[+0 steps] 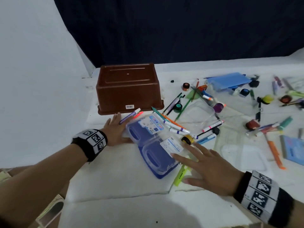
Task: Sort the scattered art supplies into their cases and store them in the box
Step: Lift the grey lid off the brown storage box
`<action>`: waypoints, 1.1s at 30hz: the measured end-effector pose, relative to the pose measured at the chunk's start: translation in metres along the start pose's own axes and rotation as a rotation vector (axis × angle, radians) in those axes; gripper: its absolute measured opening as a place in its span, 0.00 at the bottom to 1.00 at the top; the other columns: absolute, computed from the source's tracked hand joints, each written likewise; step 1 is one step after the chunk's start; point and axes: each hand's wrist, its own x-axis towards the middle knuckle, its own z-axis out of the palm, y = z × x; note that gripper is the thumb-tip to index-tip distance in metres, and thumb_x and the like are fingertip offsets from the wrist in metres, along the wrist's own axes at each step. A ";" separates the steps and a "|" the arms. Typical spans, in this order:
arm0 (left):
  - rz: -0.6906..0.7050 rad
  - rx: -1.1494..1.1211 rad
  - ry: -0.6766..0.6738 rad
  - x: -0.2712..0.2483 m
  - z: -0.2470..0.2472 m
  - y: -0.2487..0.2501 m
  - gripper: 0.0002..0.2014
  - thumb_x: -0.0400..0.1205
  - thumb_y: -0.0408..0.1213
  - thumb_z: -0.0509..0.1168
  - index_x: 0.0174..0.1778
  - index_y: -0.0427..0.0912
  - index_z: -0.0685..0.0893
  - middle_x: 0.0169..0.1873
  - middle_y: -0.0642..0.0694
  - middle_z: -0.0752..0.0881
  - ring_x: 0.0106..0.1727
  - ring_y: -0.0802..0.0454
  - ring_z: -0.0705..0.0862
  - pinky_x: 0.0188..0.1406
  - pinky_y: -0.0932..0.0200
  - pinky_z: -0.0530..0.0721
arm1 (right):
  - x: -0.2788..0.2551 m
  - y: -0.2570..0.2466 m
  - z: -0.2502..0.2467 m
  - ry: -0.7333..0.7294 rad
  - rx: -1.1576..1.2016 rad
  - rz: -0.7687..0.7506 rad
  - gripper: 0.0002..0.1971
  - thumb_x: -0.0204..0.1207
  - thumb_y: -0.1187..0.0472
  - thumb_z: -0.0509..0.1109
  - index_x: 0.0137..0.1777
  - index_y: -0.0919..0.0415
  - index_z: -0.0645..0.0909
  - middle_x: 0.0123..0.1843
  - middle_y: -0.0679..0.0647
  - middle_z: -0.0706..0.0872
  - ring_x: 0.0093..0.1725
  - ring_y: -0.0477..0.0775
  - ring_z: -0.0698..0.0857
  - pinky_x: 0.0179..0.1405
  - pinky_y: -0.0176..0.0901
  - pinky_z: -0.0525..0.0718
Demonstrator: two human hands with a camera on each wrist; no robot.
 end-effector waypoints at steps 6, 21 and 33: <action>0.124 -0.201 0.024 0.010 -0.005 0.031 0.50 0.80 0.60 0.67 0.87 0.56 0.38 0.87 0.40 0.40 0.88 0.43 0.40 0.86 0.46 0.46 | 0.004 0.020 -0.014 0.028 -0.042 0.107 0.31 0.77 0.27 0.49 0.79 0.34 0.64 0.78 0.53 0.76 0.70 0.64 0.82 0.49 0.59 0.89; 0.067 -0.708 0.051 -0.019 -0.018 0.046 0.35 0.89 0.36 0.60 0.86 0.60 0.48 0.78 0.52 0.73 0.74 0.51 0.76 0.69 0.63 0.72 | -0.003 0.024 -0.021 0.077 0.002 -0.014 0.35 0.73 0.31 0.57 0.81 0.38 0.61 0.83 0.56 0.70 0.80 0.62 0.73 0.61 0.59 0.82; 0.081 -0.747 0.163 -0.006 0.014 0.091 0.39 0.78 0.47 0.74 0.83 0.55 0.62 0.75 0.51 0.78 0.75 0.48 0.77 0.77 0.43 0.74 | -0.002 0.025 -0.002 0.070 -0.139 -0.053 0.46 0.69 0.32 0.72 0.85 0.50 0.62 0.83 0.53 0.71 0.80 0.60 0.73 0.56 0.68 0.87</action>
